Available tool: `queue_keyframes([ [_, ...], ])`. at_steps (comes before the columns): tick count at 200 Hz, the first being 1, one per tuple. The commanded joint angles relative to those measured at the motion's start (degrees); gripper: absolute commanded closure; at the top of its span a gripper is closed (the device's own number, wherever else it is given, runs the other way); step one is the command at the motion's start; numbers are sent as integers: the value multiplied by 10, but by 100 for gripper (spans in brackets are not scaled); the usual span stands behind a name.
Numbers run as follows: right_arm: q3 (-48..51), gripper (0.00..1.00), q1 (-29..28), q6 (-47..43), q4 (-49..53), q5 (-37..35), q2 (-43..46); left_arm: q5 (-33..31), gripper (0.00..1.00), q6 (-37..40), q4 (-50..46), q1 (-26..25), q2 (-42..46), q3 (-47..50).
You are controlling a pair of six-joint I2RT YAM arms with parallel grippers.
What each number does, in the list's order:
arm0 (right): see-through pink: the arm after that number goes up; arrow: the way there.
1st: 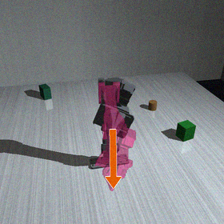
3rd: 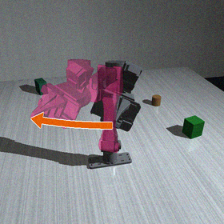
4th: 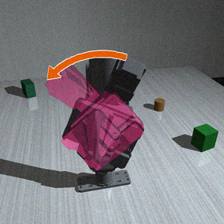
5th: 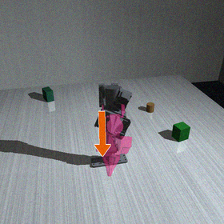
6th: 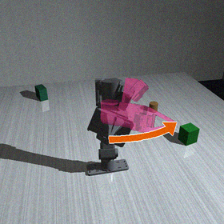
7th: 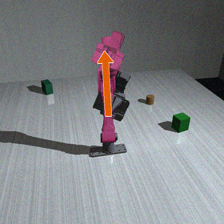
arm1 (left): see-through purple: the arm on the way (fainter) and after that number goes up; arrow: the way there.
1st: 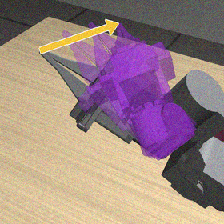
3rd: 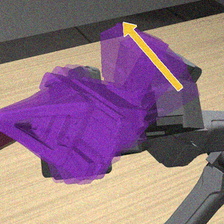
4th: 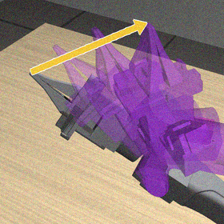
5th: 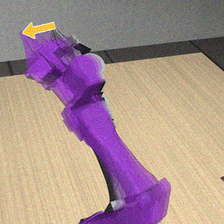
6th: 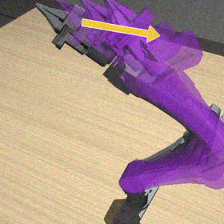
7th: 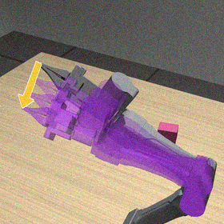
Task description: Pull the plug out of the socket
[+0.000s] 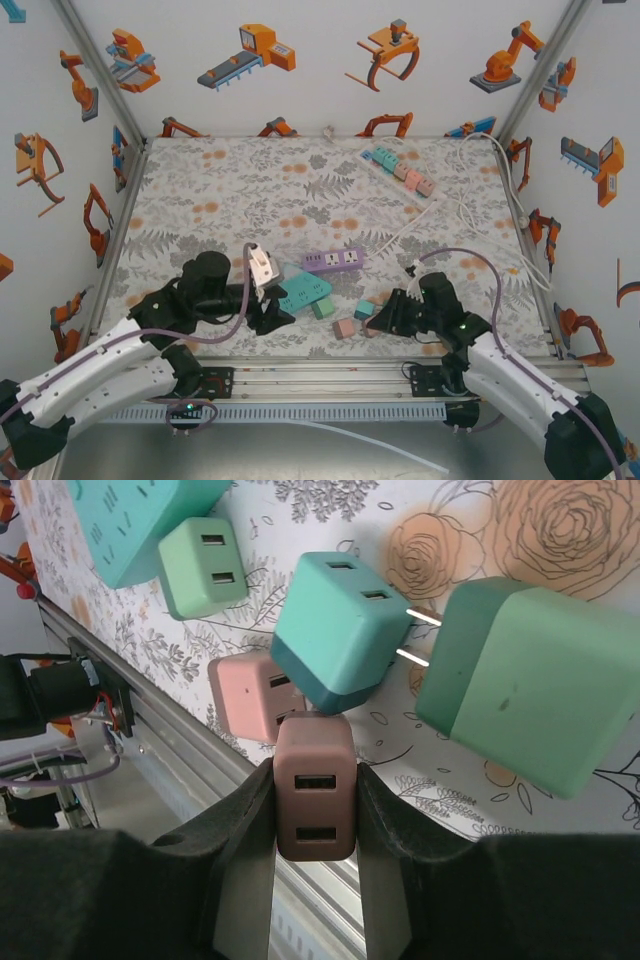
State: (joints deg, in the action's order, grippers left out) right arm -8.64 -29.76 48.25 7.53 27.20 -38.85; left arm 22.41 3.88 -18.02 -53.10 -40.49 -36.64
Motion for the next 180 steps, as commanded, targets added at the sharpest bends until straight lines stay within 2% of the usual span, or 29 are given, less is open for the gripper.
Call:
queue_keyframes([
  [1, 11, 71, -5, 20, -69, -15, -15, 24, 41, 41, -22, -7, -23, -18],
  [27, 19, 58, -9, 21, -79, -33, -31, 25, 37, 57, -20, -10, -39, -22],
  [80, 22, 47, -17, 24, -63, -58, -30, 18, 34, 62, -19, -10, -35, -21],
  [180, -44, 35, -28, -5, 75, -128, 38, -4, 33, 62, -23, -11, -26, -19],
])
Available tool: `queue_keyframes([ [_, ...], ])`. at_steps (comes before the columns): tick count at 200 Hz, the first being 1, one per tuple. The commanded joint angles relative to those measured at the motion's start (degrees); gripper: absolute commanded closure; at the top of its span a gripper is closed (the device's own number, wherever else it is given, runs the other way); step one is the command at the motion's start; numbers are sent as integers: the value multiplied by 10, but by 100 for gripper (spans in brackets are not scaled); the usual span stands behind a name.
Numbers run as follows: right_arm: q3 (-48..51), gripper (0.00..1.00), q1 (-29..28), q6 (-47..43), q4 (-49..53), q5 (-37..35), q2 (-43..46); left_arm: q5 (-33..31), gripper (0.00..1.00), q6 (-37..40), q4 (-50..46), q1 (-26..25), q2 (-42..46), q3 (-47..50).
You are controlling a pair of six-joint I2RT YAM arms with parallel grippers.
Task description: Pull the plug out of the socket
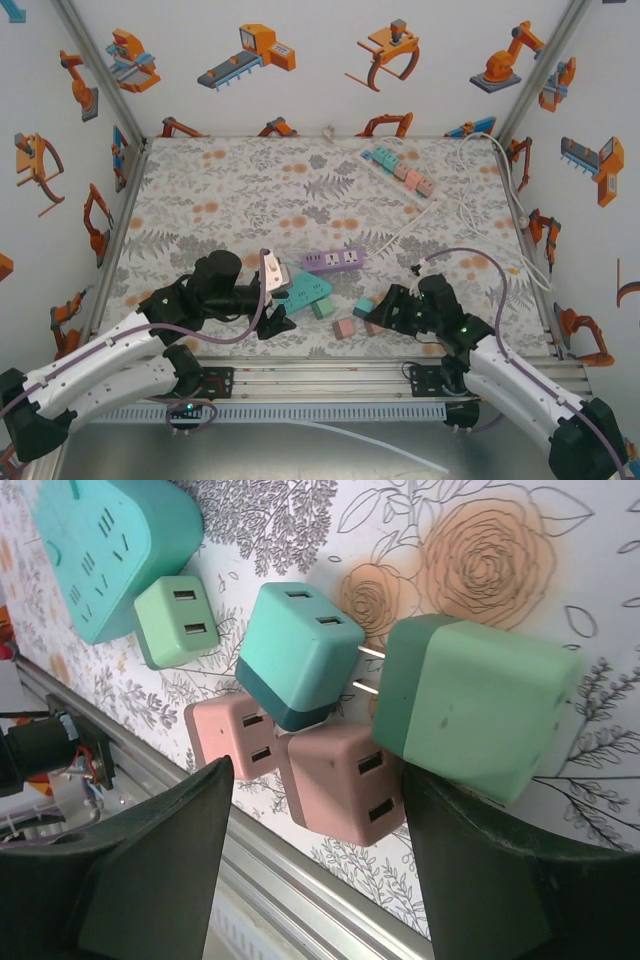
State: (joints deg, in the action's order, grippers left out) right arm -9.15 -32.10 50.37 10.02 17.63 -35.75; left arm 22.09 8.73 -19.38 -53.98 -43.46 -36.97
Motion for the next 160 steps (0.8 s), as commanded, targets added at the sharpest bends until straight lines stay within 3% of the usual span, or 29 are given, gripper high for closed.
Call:
queue_keyframes([
  [1, -40, 35, -5, -28, 51, -32, 7, -1, 33, 13, -10, -3, 4, -15],
  [42, -132, 33, -6, -129, 96, -65, -31, -10, 33, 12, -19, -3, 10, -17],
  [74, -239, 18, -3, -283, 70, -164, -111, -26, 29, 12, -11, -3, 21, -16],
  [108, -370, 9, 35, -465, 41, -222, -258, -50, 0, -10, 32, -4, 19, -15],
  [160, -640, 4, 129, -633, 108, -168, -547, -86, 3, -29, 44, -7, 21, -25],
])
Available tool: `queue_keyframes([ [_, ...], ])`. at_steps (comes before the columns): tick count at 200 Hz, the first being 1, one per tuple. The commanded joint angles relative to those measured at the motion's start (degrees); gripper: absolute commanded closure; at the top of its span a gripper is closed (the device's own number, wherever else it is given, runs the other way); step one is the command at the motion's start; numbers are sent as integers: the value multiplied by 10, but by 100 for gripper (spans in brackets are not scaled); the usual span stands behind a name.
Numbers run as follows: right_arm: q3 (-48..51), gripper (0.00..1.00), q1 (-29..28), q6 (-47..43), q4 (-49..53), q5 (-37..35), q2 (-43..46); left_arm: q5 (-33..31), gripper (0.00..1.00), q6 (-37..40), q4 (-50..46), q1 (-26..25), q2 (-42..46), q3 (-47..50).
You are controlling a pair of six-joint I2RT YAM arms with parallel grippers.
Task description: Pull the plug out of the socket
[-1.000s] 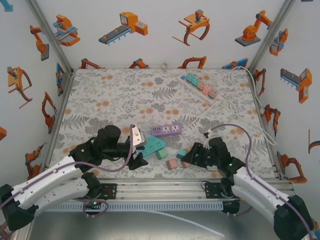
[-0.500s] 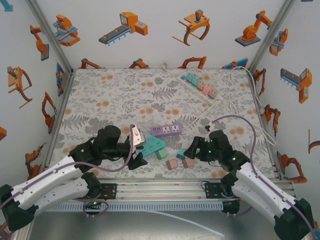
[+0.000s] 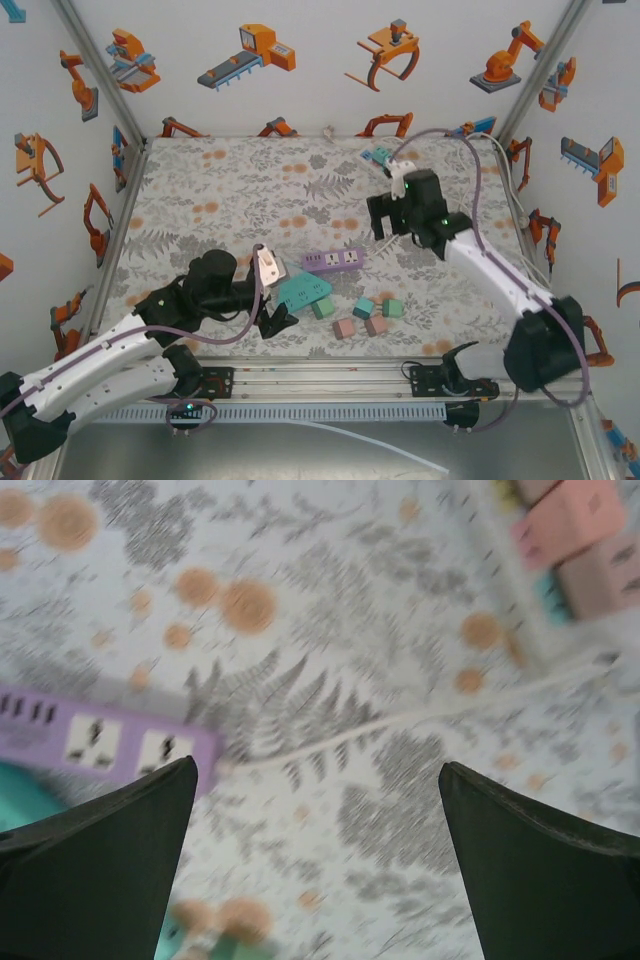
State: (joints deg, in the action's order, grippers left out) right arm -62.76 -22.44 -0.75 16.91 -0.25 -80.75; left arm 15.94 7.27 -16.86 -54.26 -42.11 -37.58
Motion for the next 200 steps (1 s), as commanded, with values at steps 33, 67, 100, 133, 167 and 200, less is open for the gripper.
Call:
queue_keyframes([
  [33, -305, 1, 75, -177, 119, 7, -271, -39, 3, -27, 6, -5, 22, -15],
  [67, -507, 1, 118, -193, 224, 49, -432, -66, 3, -36, -7, -7, 39, -7],
  [100, -658, 1, 140, -222, 314, 67, -551, -85, 3, -36, -9, -8, 62, 2],
  [133, -703, 1, 147, -239, 326, 88, -609, -95, 3, -34, -8, -8, 66, 8],
  [167, -720, 5, 148, -253, 325, 110, -645, -92, 3, -39, -8, -8, 47, -1],
  [200, -722, 20, 148, -274, 334, 173, -657, -94, 3, -49, -8, -9, 38, -5],
])
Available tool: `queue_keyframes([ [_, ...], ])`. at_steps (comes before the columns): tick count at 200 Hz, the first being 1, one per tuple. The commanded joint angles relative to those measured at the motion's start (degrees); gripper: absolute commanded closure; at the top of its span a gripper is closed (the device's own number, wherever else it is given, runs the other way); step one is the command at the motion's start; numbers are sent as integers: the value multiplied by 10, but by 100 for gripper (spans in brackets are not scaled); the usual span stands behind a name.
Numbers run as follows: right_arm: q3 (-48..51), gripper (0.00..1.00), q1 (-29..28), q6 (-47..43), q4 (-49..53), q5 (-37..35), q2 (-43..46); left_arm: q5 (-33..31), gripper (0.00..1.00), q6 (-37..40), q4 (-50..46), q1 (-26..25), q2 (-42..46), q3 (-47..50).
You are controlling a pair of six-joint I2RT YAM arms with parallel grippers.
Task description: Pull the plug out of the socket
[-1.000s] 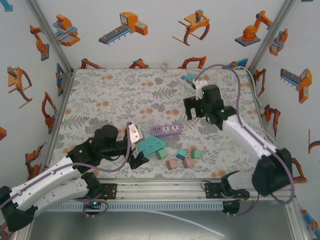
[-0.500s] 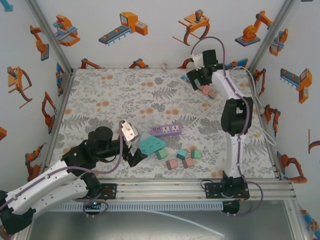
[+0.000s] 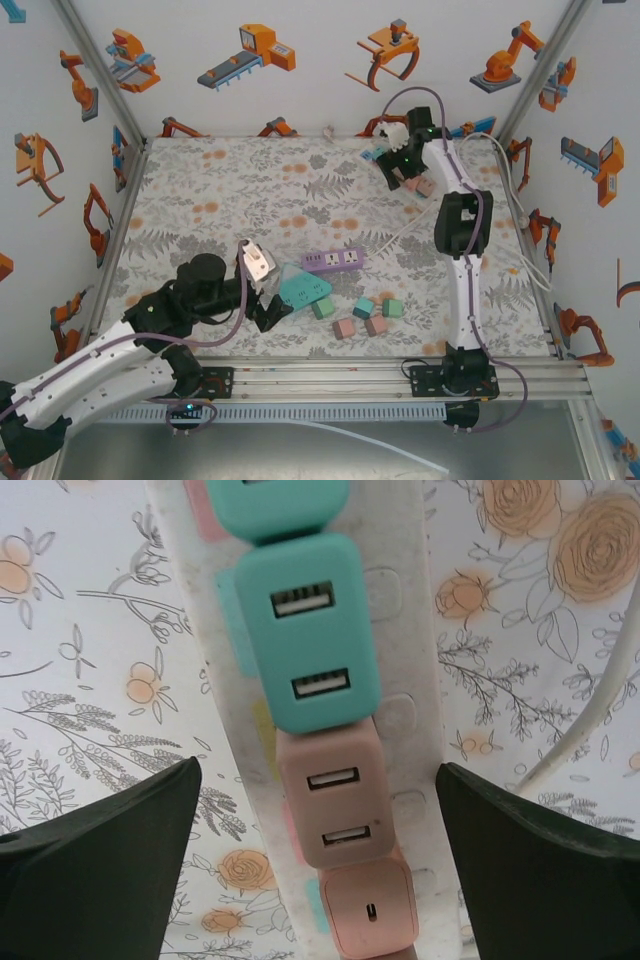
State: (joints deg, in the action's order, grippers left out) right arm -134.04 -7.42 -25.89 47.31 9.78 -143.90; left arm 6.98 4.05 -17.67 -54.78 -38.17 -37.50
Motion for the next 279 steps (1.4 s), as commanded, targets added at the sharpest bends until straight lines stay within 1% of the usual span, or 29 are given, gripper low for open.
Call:
queue_keyframes([
  [1, -10, 20, -2, -23, 30, 73, -26, -5, 3, -17, 0, -4, -1, -6],
  [10, -6, 20, -3, -26, 29, 73, -25, -5, 3, -20, 2, -4, 0, -6],
  [24, -1, 13, -4, -22, 16, 43, -22, -6, 3, -23, 3, -5, 1, -6],
  [36, 10, 7, -4, -19, -6, -5, -14, -7, 3, -27, 2, -5, 4, -6],
  [44, 23, 5, -4, -20, -28, -43, -7, -7, 3, -28, 3, -6, 6, -5],
  [64, 37, 1, -4, -28, -80, -159, -10, -9, 3, -27, 3, -6, 9, 0],
  [74, 18, 1, 1, -30, -74, -182, -24, -11, 3, -27, 2, -7, 9, -1],
  [83, 1, 1, 6, -27, -57, -156, -34, -12, 3, -28, -1, -7, 9, -1],
  [97, -11, 3, 15, -25, -27, -56, -37, -17, 3, -27, -1, -7, 10, 1],
  [105, -13, 5, 16, -31, -14, -14, -39, -20, 3, -26, -1, -7, 9, 3],
  [138, -11, 18, 14, -41, 28, 93, -46, -20, 3, -26, 1, -8, 0, 0],
  [150, -11, 26, 10, -50, 44, 126, -46, -17, 3, -28, 2, -8, -1, -2],
  [164, -1, 35, -4, -69, 52, 135, -36, -16, 3, -33, 2, -8, -1, -1],
  [184, 15, 39, -35, -100, 54, 132, -12, -15, 3, -41, 2, -10, 3, 2],
  [236, 29, 43, -142, -192, 76, 129, 18, -24, 3, -55, 3, -18, 15, 14],
  [279, 78, 44, -232, -264, 76, 141, 40, -72, 3, -76, -3, -21, 26, 22],
])
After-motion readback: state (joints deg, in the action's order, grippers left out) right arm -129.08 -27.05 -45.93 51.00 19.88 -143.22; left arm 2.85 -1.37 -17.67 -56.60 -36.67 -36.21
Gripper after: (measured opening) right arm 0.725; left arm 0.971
